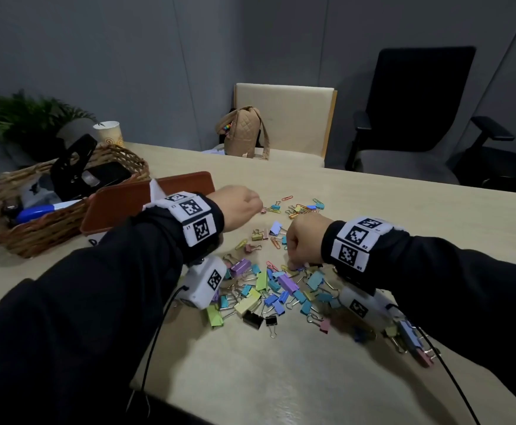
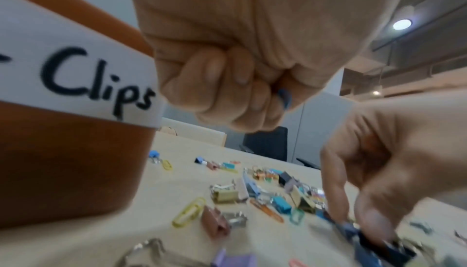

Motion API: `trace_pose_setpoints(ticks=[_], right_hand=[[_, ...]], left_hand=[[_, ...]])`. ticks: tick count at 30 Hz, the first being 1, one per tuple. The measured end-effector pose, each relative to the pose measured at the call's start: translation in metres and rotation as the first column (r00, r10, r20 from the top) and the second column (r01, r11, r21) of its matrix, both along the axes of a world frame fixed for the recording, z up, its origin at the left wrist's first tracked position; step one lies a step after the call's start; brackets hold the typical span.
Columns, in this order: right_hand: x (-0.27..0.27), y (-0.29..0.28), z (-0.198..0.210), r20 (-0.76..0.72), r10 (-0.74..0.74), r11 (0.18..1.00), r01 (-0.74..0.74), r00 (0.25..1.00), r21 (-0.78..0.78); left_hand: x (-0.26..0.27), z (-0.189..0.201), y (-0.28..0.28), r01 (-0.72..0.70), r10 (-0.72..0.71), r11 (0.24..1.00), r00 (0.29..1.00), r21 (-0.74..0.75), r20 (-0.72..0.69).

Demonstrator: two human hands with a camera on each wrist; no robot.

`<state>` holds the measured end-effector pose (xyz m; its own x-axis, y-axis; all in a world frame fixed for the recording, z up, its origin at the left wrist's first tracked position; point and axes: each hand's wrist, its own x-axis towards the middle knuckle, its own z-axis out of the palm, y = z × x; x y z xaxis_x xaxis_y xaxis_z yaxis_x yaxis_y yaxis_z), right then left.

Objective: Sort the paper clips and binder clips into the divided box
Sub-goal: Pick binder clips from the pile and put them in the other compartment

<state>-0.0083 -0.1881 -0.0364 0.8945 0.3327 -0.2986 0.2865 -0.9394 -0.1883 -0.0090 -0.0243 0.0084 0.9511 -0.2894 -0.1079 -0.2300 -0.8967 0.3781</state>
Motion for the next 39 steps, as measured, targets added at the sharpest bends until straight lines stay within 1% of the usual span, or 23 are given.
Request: trace_pose_setpoints(ticks=[3, 4, 6, 7, 9, 12, 14, 15, 17, 18, 20, 21, 23, 24, 25, 27, 29, 32, 34, 36, 37, 38, 39], right_hand=[[-0.002, 0.013, -0.003, -0.011, 0.049, 0.987, -0.051, 0.999, -0.15], [-0.003, 0.017, -0.004, -0.018, 0.059, 0.98, -0.061, 0.998, -0.192], [-0.003, 0.023, -0.005, -0.055, 0.072, 0.964, -0.084, 0.996, -0.253], [-0.002, 0.025, -0.004, -0.079, 0.073, 0.96, -0.091, 0.994, -0.266], [-0.003, 0.028, -0.005, -0.1, 0.061, 0.964, -0.084, 0.993, -0.251], [-0.003, 0.029, -0.01, -0.065, 0.031, 0.969, -0.046, 0.997, -0.243], [0.001, 0.03, -0.012, -0.05, -0.006, 0.979, -0.004, 0.999, -0.201], [0.004, 0.03, -0.011, -0.052, -0.033, 0.989, 0.025, 0.998, -0.147], [0.01, 0.028, -0.007, -0.05, -0.086, 0.996, 0.086, 0.995, -0.012], [0.012, 0.027, -0.005, -0.036, -0.098, 0.995, 0.099, 0.994, 0.031], [0.013, 0.023, -0.002, -0.016, -0.115, 0.992, 0.116, 0.993, 0.046], [0.014, 0.022, -0.002, -0.011, -0.127, 0.991, 0.128, 0.992, 0.035], [0.014, 0.018, -0.003, -0.018, -0.152, 0.987, 0.152, 0.988, 0.041], [0.014, 0.016, -0.003, -0.029, -0.161, 0.985, 0.162, 0.987, 0.054], [0.014, 0.014, -0.002, -0.043, -0.166, 0.984, 0.168, 0.985, 0.065], [0.015, 0.01, -0.001, -0.06, -0.166, 0.982, 0.171, 0.984, 0.084], [0.017, 0.006, -0.001, -0.044, -0.18, 0.977, 0.184, 0.983, 0.105], [0.023, -0.001, -0.001, 0.011, -0.253, 0.948, 0.245, 0.967, 0.202], [0.025, -0.007, 0.0, 0.014, -0.286, 0.924, 0.272, 0.958, 0.267], [0.026, -0.014, 0.001, 0.04, -0.271, 0.936, 0.253, 0.962, 0.246], [0.027, -0.016, 0.001, 0.076, -0.25, 0.952, 0.231, 0.965, 0.201], [0.027, -0.018, 0.001, 0.103, -0.227, 0.964, 0.208, 0.969, 0.164], [0.028, -0.019, 0.001, 0.095, -0.21, 0.97, 0.196, 0.973, 0.144]], left_hand=[[0.003, 0.009, 0.011, -0.061, 0.07, 0.986, 0.996, -0.156, 0.049], [0.005, 0.012, 0.015, -0.086, 0.099, 0.98, 0.993, -0.18, 0.061], [0.009, 0.016, 0.025, -0.139, 0.154, 0.975, 0.985, -0.171, 0.082], [0.011, 0.017, 0.03, -0.17, 0.184, 0.97, 0.98, -0.175, 0.07], [0.012, 0.02, 0.04, -0.209, 0.223, 0.969, 0.969, -0.132, 0.106], [0.016, 0.018, 0.053, -0.244, 0.228, 0.969, 0.948, 0.047, 0.223], [0.019, 0.014, 0.06, -0.269, 0.228, 0.951, 0.944, 0.153, 0.24], [0.021, 0.011, 0.064, -0.282, 0.238, 0.942, 0.945, 0.185, 0.225], [0.023, 0.005, 0.069, -0.285, 0.247, 0.935, 0.951, 0.211, 0.188], [0.024, 0.003, 0.071, -0.277, 0.242, 0.936, 0.954, 0.219, 0.174], [0.024, -0.001, 0.073, -0.269, 0.224, 0.931, 0.955, 0.246, 0.197], [0.022, -0.002, 0.073, -0.267, 0.205, 0.93, 0.947, 0.253, 0.248], [0.016, -0.004, 0.068, -0.209, 0.125, 0.957, 0.924, 0.202, 0.362], [0.012, -0.005, 0.063, -0.142, 0.066, 0.973, 0.924, 0.18, 0.376], [0.008, -0.007, 0.056, -0.063, -0.008, 0.98, 0.936, 0.189, 0.353], [0.002, -0.011, 0.039, 0.081, -0.15, 0.961, 0.956, 0.266, 0.252], [0.0, -0.014, 0.021, 0.168, -0.237, 0.937, 0.949, 0.306, 0.205], [0.0, -0.018, -0.002, 0.257, -0.316, 0.917, 0.935, 0.305, 0.16], [0.0, -0.026, -0.017, 0.33, -0.365, 0.887, 0.93, 0.324, 0.052], [0.001, -0.034, -0.028, 0.399, -0.397, 0.845, 0.914, 0.355, -0.081], [0.002, -0.036, -0.032, 0.423, -0.406, 0.831, 0.905, 0.361, -0.126], [0.004, -0.036, -0.034, 0.435, -0.409, 0.827, 0.9, 0.356, -0.15], [0.005, -0.036, -0.035, 0.441, -0.41, 0.826, 0.898, 0.351, -0.163]])
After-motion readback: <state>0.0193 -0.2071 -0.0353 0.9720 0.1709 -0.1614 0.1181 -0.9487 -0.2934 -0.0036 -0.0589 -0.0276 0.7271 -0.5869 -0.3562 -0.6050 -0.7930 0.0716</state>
